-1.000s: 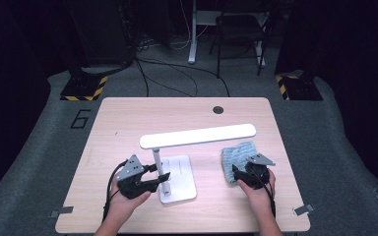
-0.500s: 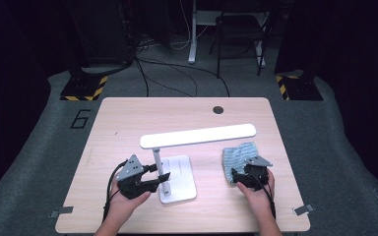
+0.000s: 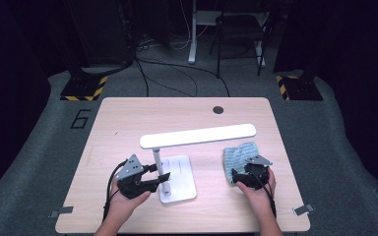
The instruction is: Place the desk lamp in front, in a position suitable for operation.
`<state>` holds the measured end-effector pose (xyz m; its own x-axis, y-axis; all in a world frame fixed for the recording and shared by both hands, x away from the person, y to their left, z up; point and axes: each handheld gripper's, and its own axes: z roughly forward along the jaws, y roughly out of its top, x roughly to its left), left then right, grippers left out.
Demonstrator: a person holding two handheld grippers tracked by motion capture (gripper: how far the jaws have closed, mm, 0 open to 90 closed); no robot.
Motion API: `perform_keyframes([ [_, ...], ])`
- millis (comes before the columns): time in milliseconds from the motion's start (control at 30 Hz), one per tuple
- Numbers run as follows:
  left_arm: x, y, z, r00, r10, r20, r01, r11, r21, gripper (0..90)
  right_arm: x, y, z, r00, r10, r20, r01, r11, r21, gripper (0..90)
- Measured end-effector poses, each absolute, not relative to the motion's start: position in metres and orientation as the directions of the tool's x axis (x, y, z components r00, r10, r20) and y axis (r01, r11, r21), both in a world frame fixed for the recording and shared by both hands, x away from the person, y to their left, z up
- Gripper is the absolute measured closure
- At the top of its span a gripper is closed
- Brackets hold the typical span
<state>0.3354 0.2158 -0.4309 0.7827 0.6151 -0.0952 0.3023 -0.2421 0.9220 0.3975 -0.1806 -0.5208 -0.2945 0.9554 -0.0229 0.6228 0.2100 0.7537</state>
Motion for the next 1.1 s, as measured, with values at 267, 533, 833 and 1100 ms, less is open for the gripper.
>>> perform_keyframes([
  [267, 0.3353, 0.2156, -0.4309, 0.782, 0.616, -0.097, 0.305, -0.242, 0.921, 51.1, 0.3998, -0.1826, -0.5233, -0.294, 0.956, 0.002, 0.645, 0.197, 0.739, 13.6],
  [533, 0.3353, 0.2153, -0.4309, 0.78, 0.618, -0.099, 0.307, -0.24, 0.921, 51.1, 0.3987, -0.182, -0.5241, -0.301, 0.954, 0.001, 0.645, 0.202, 0.737, 19.1],
  [833, 0.3367, 0.2152, -0.4309, 0.782, 0.616, -0.1, 0.307, -0.24, 0.921, 51.0, 0.3948, -0.1798, -0.5216, -0.35, 0.936, 0.026, 0.631, 0.215, 0.745, 42.4],
  [1100, 0.337, 0.2153, -0.431, 0.785, 0.613, -0.088, 0.299, -0.25, 0.921, 51.3, 0.3919, -0.1773, -0.5212, -0.383, 0.923, 0.04, 0.618, 0.224, 0.754, 59.7],
])
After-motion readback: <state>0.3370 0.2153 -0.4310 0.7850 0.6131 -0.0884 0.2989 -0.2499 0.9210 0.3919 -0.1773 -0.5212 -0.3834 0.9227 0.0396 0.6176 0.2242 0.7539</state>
